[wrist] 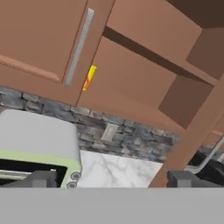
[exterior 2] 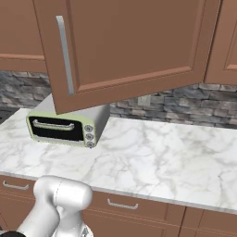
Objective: Open the cabinet directly in front. Then move the liquor and the cup to the dining counter with the candle on it.
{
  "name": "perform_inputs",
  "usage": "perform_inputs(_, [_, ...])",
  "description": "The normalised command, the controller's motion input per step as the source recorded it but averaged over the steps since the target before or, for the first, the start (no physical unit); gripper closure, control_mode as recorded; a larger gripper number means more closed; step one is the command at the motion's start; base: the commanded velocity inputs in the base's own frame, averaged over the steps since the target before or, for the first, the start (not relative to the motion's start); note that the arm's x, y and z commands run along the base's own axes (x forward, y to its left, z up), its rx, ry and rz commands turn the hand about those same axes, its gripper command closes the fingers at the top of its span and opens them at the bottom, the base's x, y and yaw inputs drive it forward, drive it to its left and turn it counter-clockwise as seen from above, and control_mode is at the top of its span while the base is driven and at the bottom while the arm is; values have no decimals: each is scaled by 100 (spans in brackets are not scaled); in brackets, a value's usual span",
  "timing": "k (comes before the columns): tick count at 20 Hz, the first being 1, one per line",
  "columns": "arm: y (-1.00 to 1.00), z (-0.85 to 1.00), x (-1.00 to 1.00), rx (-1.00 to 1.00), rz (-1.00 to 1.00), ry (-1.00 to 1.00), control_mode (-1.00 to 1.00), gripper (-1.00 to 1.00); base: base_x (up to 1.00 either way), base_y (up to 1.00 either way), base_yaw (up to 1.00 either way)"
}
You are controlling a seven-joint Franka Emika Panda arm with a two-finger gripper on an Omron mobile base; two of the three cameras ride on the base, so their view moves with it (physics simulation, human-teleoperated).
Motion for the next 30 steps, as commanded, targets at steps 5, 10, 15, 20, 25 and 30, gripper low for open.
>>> perform_inputs(5, [-3,-4,17,-27,0,15,-100,-100,0,0,0])
perform_inputs(10, [-12,-22,20,-29,0,10,-100,-100,0,0,0])
perform_inputs(15, [-19,-34,20,-29,0,7,-100,-100,0,0,0])
perform_inputs(20, [-19,-25,18,-27,0,7,-100,-100,0,0,0])
perform_inputs(25, [-9,-2,25,-18,0,10,-100,-100,0,0,0])
perform_inputs(30, [0,0,36,-13,-1,9,-100,-100,0,0,0])
